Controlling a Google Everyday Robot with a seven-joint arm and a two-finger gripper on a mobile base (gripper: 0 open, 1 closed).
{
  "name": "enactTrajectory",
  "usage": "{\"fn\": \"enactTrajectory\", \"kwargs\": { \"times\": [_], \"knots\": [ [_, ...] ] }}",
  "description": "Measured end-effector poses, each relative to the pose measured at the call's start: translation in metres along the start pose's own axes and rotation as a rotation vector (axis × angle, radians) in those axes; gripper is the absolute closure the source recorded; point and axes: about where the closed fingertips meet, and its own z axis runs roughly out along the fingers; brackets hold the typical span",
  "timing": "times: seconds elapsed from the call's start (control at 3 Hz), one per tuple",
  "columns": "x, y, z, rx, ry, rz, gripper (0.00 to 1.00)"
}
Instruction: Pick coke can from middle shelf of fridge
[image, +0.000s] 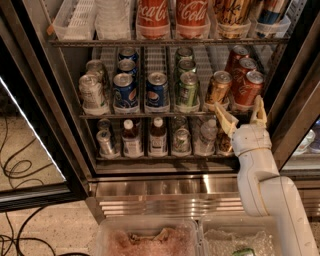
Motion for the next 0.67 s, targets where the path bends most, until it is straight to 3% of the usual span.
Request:
{"fn": "enactTrajectory", "kwargs": {
  "times": [0.33,0.67],
  "knots": [
    [-0.002,-0.011,0.003,0.044,-0.017,-0.012,0.21],
    [-0.005,-0.027,0.009,0.136,-0.048,-0.021,0.21]
  ]
}}
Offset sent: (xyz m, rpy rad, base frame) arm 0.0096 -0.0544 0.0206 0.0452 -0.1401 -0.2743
